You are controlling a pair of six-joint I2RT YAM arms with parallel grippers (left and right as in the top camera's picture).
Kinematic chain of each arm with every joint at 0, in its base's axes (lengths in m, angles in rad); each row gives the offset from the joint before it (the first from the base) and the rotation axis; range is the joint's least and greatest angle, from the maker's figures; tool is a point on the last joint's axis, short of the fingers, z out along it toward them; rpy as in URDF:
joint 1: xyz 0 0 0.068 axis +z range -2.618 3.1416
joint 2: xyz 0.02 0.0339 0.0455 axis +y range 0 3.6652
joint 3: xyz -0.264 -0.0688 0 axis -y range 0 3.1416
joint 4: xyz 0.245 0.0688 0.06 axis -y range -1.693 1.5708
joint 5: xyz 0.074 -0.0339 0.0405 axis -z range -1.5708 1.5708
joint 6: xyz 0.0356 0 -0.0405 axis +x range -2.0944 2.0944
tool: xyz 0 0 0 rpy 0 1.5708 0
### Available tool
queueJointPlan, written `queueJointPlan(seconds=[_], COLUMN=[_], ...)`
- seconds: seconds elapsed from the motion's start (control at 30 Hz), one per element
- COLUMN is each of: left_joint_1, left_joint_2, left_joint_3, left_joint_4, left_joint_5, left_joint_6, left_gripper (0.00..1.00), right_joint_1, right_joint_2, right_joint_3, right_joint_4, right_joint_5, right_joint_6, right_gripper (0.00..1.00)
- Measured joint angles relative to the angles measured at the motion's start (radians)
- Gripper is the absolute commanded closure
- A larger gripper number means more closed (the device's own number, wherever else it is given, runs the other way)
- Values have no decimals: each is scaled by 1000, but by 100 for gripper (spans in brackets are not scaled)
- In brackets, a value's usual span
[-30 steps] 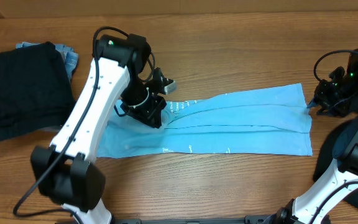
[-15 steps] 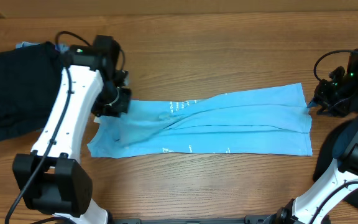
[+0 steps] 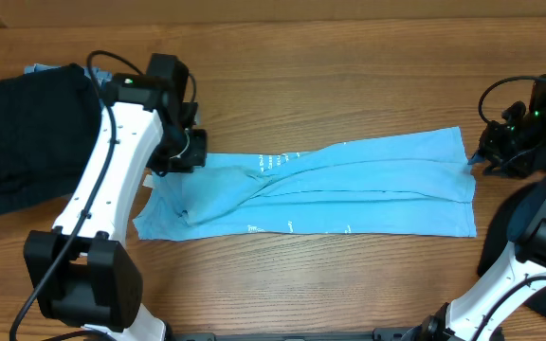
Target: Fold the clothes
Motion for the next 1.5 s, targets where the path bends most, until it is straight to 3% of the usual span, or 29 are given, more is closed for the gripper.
queueJointPlan(seconds=[0.03, 0.1, 0.33, 0.47, 0.63, 0.67, 0.7, 0.77, 0.83, 1.07, 1.23, 1.5], left_joint_1=[-18, -39, -43, -43, -43, -43, -43, -43, -43, -43, -42, -6], left_joint_2=[0, 1, 11, 11, 11, 11, 11, 11, 11, 11, 11, 10], left_joint_3=[-15, -58, -186, -186, -186, -186, -186, -186, -186, -187, -186, -120], left_joint_4=[45, 77, 158, 171, 171, 170, 169, 168, 163, 157, 148, 124], left_joint_5=[8, 20, 29, 29, 29, 29, 29, 29, 29, 29, 30, 33], left_joint_6=[-1, -24, -76, -76, -76, -76, -76, -76, -76, -76, -76, -76], left_gripper=[96, 96, 96, 96, 96, 96, 96, 96, 96, 96, 96, 96], right_joint_1=[-2, -14, -155, -159, -153, -143, -115, -53, -6, -34, -65, 143], right_joint_2=[0, 0, 2, 7, -4, -4, -2, 10, 24, 35, 59, -67], right_joint_3=[0, 0, -103, -242, -267, -269, -269, -271, -278, -272, -84, -23], right_joint_4=[-2, -9, 76, 182, 219, 218, 214, 216, 222, 206, 22, -104], right_joint_5=[-4, -36, -167, -227, -279, -285, -288, -293, -277, -253, -174, -122], right_joint_6=[1, -9, -142, -220, -242, -242, -246, -252, -251, -163, -110, -74], right_gripper=[28, 22, 18, 15, 16, 18, 33, 82, 95, 96, 96, 96])
